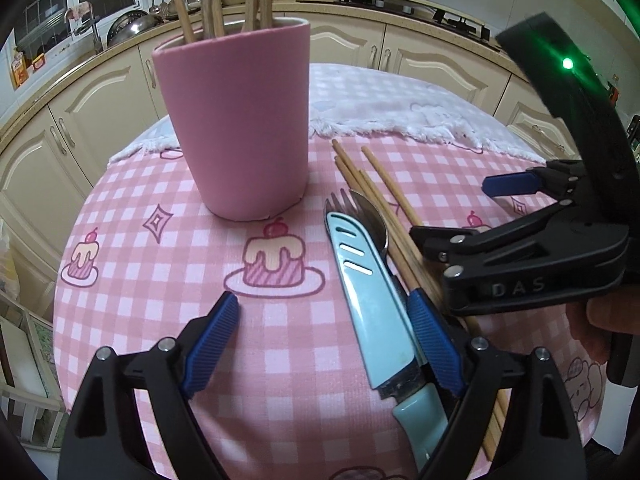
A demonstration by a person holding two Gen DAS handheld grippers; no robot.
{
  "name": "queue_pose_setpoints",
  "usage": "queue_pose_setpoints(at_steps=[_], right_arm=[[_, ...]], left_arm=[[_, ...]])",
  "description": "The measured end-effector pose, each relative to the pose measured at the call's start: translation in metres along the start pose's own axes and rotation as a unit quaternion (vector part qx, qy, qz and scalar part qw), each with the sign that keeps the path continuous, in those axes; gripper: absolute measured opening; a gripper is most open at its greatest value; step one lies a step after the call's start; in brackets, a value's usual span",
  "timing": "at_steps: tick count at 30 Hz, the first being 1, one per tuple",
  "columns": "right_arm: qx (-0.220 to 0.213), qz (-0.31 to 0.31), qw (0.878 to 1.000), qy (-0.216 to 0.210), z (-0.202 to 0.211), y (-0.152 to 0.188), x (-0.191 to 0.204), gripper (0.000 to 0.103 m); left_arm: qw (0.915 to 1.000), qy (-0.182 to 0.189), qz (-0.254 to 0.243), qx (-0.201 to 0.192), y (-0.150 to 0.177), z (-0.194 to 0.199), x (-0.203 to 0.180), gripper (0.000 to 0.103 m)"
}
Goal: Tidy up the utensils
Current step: 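Lower the left gripper onto the light blue knife and grasp it while the right gripper grasps a chopstick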
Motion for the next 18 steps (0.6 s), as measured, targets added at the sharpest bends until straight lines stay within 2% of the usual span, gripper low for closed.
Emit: queue_pose_setpoints(at_steps=[6,9,11,12,15,18], right_arm=[[0.005,-0.022,1.0,-0.003,0.001,0.003,-0.013,0.09],[0.003,-0.025,1.0,-0.005,0.0,0.003,-0.013,0.089],[0.002,-0.026,1.0,-0.006,0.0,0.0,-0.013,0.088],[0.001,-0.026,1.0,-0.006,0.0,-0.001,-0.013,0.087],[-0.002,-0.023,1.0,-0.006,0.002,-0.004,-0.01,0.081],[-0.007,-0.018,1.0,-0.008,0.004,-0.008,-0.007,0.066]], left_arm=[[1.0,0.003,0.006,0.006,-0.007,-0.003,0.003,0.084],[0.9996,0.023,0.007,0.013,-0.01,-0.007,-0.001,0.069],[0.9992,0.036,0.005,0.018,-0.011,-0.008,-0.006,0.054],[0.9987,0.046,0.006,0.021,-0.012,-0.008,-0.008,0.051],[0.997,0.071,0.01,0.03,-0.011,-0.01,-0.015,0.03],[0.996,0.081,0.012,0.036,-0.009,-0.01,-0.02,0.028]])
Point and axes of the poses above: each gripper's, at about its wrist camera, not at the fingertips, and z roughly against the way its jaws point, x to its left, y to its underside, the point moved 7 cm from there along -z, roughly the way its jaws point, and after that the axes turned 14 degrees about y, right-handed, at the moved point
